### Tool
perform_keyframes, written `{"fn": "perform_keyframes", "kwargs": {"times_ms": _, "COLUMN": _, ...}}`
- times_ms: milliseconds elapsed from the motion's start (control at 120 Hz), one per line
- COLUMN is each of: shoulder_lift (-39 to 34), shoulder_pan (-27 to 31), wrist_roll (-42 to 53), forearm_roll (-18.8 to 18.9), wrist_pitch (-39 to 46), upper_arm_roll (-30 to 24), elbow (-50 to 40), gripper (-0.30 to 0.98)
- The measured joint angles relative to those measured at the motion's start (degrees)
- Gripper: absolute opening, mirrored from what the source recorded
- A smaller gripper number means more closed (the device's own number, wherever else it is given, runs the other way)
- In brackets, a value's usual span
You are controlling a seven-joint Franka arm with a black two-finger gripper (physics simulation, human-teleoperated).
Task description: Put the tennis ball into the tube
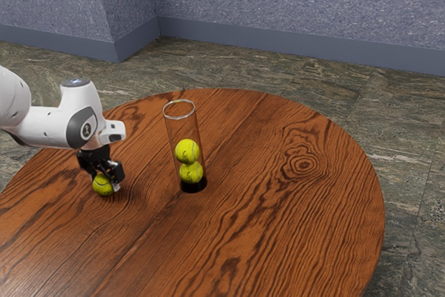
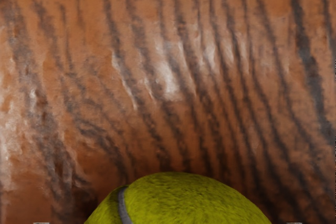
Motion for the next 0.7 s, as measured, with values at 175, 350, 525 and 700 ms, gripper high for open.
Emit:
{"fn": "perform_keyframes", "kwargs": {"times_ms": 175, "shoulder_lift": -0.19, "shoulder_pan": -0.03, "wrist_roll": 0.73, "forearm_roll": -0.55, "wrist_pitch": -0.05, "upper_arm_roll": -0.04, "elbow": -0.01, "gripper": 0.37}}
{"fn": "perform_keyframes", "kwargs": {"times_ms": 350, "shoulder_lift": -5.88, "shoulder_pan": -0.27, "wrist_roll": 0.28, "forearm_roll": 0.16, "wrist_pitch": -2.4, "upper_arm_roll": -0.3, "elbow": -1.08, "gripper": 0.22}}
{"fn": "perform_keyframes", "kwargs": {"times_ms": 525, "shoulder_lift": -15.55, "shoulder_pan": -0.2, "wrist_roll": -0.86, "forearm_roll": 1.19, "wrist_pitch": -8.9, "upper_arm_roll": -1.63, "elbow": -1.99, "gripper": 0.12}}
{"fn": "perform_keyframes", "kwargs": {"times_ms": 700, "shoulder_lift": -24.9, "shoulder_pan": 1.02, "wrist_roll": -1.65, "forearm_roll": 1.71, "wrist_pitch": -16.78, "upper_arm_roll": -6.71, "elbow": -0.45, "gripper": 0.08}}
